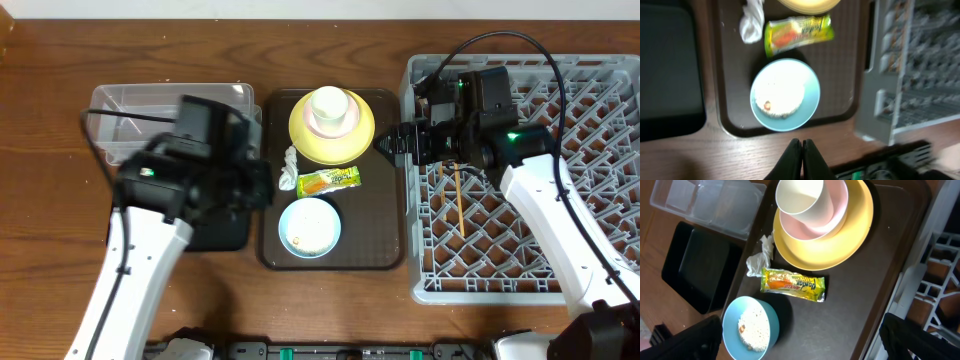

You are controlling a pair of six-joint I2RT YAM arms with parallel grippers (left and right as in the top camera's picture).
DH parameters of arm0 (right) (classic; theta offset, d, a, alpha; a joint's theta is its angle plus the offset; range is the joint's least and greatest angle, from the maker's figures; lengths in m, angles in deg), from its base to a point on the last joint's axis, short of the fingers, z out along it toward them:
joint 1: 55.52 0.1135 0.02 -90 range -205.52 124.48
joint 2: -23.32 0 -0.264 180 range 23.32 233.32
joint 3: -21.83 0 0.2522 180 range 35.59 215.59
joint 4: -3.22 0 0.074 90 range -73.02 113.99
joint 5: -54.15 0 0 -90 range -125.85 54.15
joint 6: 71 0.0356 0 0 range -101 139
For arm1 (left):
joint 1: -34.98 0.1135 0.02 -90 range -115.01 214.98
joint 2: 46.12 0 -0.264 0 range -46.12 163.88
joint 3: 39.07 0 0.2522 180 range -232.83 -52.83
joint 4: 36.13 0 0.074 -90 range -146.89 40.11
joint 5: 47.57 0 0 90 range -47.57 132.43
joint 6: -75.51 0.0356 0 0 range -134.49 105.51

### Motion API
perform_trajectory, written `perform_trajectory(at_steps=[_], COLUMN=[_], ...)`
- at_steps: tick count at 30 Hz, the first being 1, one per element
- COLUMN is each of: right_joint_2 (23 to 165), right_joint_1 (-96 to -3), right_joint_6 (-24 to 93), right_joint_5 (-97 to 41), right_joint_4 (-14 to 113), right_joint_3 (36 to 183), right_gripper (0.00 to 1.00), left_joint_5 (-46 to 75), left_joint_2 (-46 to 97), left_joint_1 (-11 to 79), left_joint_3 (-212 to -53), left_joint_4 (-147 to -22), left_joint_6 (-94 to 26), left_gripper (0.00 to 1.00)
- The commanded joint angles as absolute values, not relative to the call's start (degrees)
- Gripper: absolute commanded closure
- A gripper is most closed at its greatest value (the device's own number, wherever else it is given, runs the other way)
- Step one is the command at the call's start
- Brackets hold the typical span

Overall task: Sort waste into correct bins and load items into the dishwasher rack
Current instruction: 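Reach the left gripper to the light-blue rice bowl on the tray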

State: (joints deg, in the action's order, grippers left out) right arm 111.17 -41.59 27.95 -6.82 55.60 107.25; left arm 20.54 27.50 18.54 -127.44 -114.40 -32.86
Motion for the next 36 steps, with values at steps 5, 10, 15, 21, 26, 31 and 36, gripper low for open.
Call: perform_trajectory(at_steps=[5,10,15,21,26,31,36], right_joint_2=[110.65,110.65,110.65,110.65,110.65,110.65,110.65], right_joint_1=[-41.19,-41.19,-41.19,-41.19,-41.19,-41.19,-41.19], right_joint_6=[28.15,28.15,28.15,28.15,28.15,28.15,28.15], right_joint_5=[-6.05,-6.05,-6.05,-6.05,-6.05,-6.05,-6.05], right_joint_4=[55.57,55.57,55.57,55.57,55.57,55.57,55.57], right_joint_3=[107.9,107.93,107.93,107.9,107.93,107.93,107.9], right_gripper=[0.01,0.01,0.01,0.01,0.01,0.01,0.01], left_joint_5=[27.32,27.34,27.38,27.6,29.04,29.04,30.16], left_joint_2=[27.7,28.64,30.93,35.24,40.35,43.61,44.44], left_joint_1=[7.26,1.6,-1.86,-3.63,-5.51,-5.99,-5.99], left_joint_3=[-120.3,-113.43,-108.93,-108.43,-108.45,-108.45,-108.43], left_joint_4=[-109.06,-100.5,-93.13,-87.78,-85.55,-84.91,-84.91], left_joint_6=[-39.33,-44.93,-45.26,-45.26,-45.26,-45.28,-45.26], left_gripper=[0.54,0.52,0.52,0.53,0.58,0.64,0.65])
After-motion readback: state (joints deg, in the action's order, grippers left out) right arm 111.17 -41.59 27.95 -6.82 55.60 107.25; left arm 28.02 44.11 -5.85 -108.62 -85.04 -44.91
